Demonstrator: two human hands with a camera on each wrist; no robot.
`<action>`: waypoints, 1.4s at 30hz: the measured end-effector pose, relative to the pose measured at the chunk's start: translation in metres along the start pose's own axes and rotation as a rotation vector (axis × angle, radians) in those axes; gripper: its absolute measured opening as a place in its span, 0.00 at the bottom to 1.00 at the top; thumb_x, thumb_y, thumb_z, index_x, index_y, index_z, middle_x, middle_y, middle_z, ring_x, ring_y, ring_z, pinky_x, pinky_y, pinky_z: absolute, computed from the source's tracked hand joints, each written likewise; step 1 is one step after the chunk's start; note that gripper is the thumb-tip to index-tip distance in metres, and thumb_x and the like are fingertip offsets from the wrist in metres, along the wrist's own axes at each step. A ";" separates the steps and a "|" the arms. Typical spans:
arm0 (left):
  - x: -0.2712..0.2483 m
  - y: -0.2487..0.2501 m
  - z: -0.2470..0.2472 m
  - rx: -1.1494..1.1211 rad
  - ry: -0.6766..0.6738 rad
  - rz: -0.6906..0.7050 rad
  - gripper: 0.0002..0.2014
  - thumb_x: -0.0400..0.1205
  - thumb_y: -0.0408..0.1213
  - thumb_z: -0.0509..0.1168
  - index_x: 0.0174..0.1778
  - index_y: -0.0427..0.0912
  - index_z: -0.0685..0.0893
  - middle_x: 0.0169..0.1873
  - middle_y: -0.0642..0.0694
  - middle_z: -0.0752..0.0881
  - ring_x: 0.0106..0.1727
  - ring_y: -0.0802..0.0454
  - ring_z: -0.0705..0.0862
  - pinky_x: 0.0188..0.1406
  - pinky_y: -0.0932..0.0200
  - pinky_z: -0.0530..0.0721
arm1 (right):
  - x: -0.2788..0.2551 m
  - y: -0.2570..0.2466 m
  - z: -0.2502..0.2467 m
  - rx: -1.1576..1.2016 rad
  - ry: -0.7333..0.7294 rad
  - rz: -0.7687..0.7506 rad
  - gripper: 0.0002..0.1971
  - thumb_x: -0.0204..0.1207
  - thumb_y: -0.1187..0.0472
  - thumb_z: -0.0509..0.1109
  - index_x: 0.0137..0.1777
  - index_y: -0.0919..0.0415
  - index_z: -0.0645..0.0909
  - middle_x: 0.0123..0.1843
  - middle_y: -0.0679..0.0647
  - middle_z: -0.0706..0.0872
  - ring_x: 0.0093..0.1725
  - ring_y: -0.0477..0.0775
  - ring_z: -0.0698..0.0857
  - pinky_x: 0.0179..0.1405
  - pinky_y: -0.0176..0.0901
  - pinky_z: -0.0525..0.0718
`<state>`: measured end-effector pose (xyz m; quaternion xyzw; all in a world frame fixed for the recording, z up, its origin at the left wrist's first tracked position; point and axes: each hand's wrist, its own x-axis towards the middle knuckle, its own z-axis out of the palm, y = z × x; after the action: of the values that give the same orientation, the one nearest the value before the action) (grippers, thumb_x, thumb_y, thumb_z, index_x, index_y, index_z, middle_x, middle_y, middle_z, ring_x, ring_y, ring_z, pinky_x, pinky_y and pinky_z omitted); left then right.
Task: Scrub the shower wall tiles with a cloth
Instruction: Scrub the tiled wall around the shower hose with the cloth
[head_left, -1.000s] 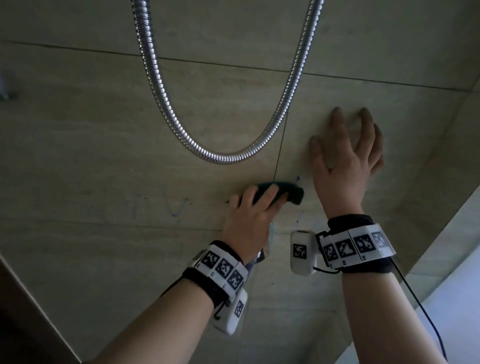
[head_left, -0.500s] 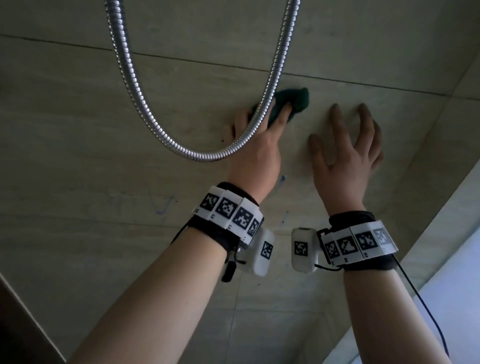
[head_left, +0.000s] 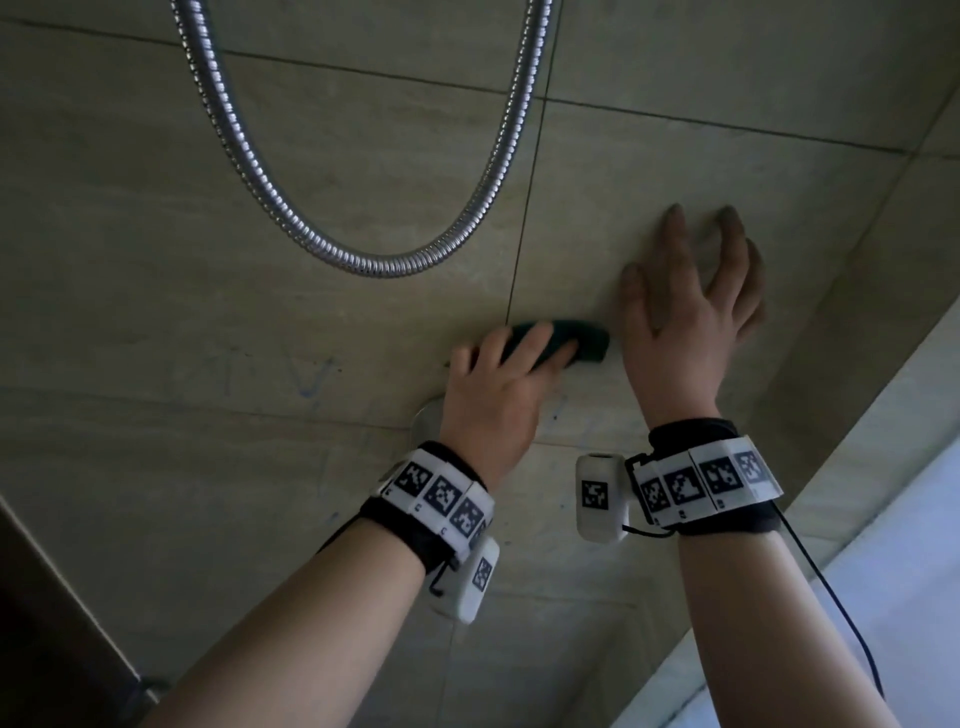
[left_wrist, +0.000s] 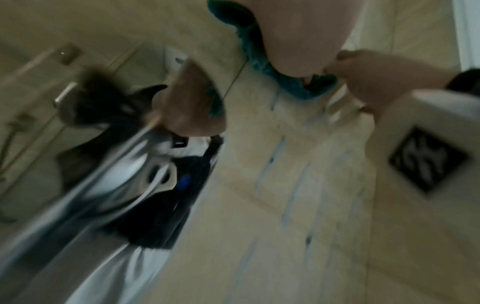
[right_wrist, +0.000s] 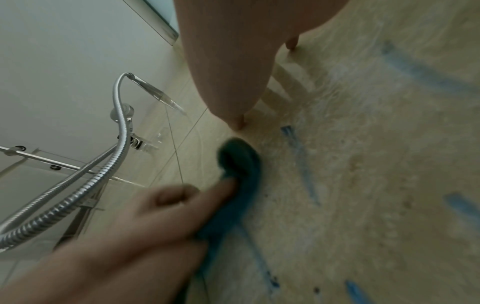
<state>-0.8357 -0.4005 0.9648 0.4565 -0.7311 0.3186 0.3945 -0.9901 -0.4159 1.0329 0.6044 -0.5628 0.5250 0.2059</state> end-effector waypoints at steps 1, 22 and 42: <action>0.014 -0.001 -0.006 0.003 0.031 -0.016 0.28 0.72 0.29 0.55 0.66 0.52 0.84 0.66 0.49 0.72 0.54 0.45 0.69 0.43 0.52 0.60 | 0.001 0.001 0.000 -0.001 0.002 -0.010 0.26 0.83 0.45 0.60 0.80 0.44 0.65 0.84 0.56 0.57 0.81 0.64 0.54 0.75 0.61 0.55; 0.004 0.041 0.023 -0.054 -0.020 0.029 0.27 0.74 0.29 0.53 0.64 0.52 0.85 0.65 0.51 0.70 0.54 0.45 0.71 0.45 0.52 0.62 | 0.015 0.037 -0.013 -0.036 0.042 -0.070 0.24 0.83 0.47 0.59 0.79 0.44 0.68 0.83 0.57 0.60 0.80 0.65 0.58 0.75 0.58 0.55; 0.017 0.070 0.031 -0.133 -0.115 0.155 0.26 0.73 0.31 0.51 0.56 0.49 0.90 0.58 0.48 0.86 0.54 0.44 0.71 0.45 0.51 0.63 | 0.021 0.064 -0.036 -0.011 -0.062 -0.099 0.24 0.83 0.53 0.60 0.79 0.44 0.67 0.84 0.57 0.58 0.81 0.65 0.55 0.78 0.60 0.54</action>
<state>-0.9138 -0.4065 0.9571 0.3889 -0.8051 0.2725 0.3555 -1.0654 -0.4139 1.0426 0.6465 -0.5410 0.4920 0.2173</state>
